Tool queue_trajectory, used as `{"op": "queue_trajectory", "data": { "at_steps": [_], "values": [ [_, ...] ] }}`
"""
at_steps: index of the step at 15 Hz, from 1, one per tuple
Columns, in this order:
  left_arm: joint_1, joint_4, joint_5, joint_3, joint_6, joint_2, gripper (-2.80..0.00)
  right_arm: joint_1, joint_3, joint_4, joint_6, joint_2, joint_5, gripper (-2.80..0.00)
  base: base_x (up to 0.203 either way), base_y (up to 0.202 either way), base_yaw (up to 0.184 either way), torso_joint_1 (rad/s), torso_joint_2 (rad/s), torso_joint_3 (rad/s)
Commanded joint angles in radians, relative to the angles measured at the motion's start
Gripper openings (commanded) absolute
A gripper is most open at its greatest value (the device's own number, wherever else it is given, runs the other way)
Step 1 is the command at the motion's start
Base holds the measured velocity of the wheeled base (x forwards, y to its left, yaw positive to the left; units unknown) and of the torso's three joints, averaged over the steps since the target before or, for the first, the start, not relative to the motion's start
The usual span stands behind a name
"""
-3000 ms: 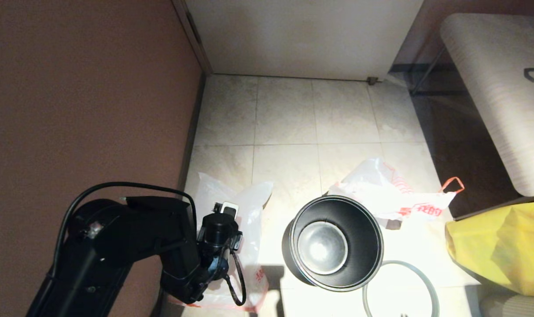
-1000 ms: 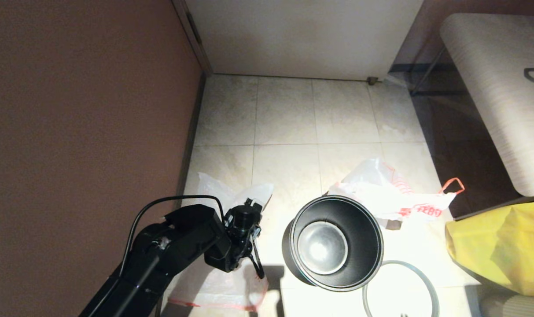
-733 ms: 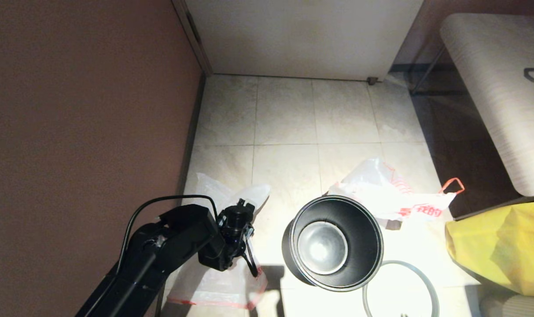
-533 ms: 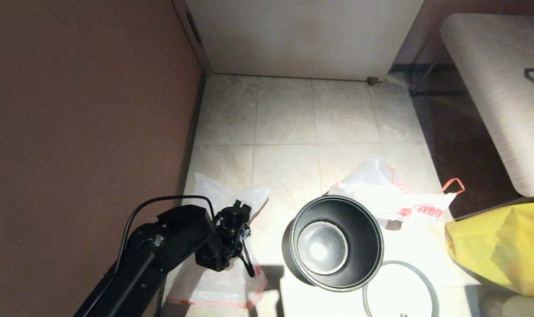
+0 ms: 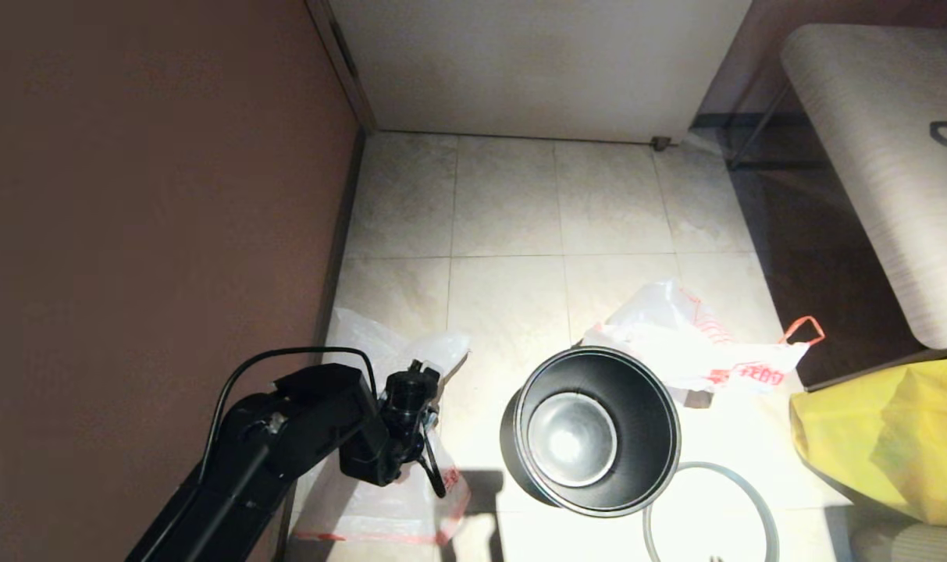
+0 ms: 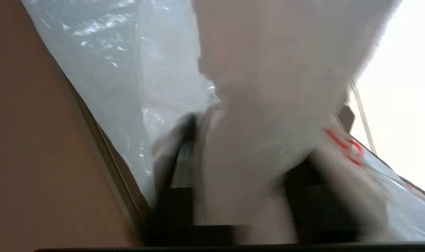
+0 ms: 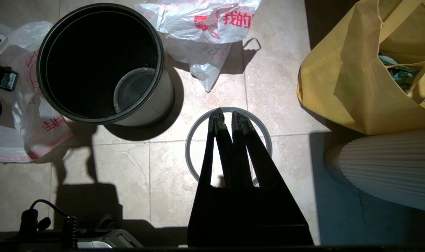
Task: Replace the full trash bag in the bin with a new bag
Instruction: Pick up a new trash bag
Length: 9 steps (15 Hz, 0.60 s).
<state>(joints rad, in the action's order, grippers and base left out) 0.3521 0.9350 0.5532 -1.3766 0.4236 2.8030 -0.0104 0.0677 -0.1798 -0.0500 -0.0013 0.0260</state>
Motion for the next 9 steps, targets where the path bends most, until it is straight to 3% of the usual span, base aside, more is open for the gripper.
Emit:
{"op": "queue_trajectory", "data": {
  "at_steps": [1, 3, 5, 9],
  "values": [
    [0.002, 0.012, 0.003, 0.081, -0.001, -0.084, -2.80, 0.000, 0.000, -0.001, -0.001, 0.001, 0.000, -2.80, 0.000, 0.000, 0.000, 0.000, 0.00, 0.000],
    [0.015, 0.016, 0.000, 0.213, -0.034, -0.215, -2.80, 0.000, 0.000, 0.000, -0.001, 0.001, 0.000, -2.80, 0.000, 0.000, 0.000, 0.000, 0.00, 0.000],
    [0.045, 0.013, -0.009, 0.419, -0.099, -0.378, -2.80, 0.000, 0.000, -0.001, -0.001, 0.001, 0.000, -2.80, 0.000, 0.000, 0.000, 0.000, 0.00, 0.000],
    [0.145, 0.010, -0.038, 0.771, -0.222, -0.749, -2.80, 0.000, 0.000, -0.001, -0.001, 0.001, 0.000, -2.80, 0.000, 0.000, 0.000, 0.000, 0.00, 0.000]
  ]
}}
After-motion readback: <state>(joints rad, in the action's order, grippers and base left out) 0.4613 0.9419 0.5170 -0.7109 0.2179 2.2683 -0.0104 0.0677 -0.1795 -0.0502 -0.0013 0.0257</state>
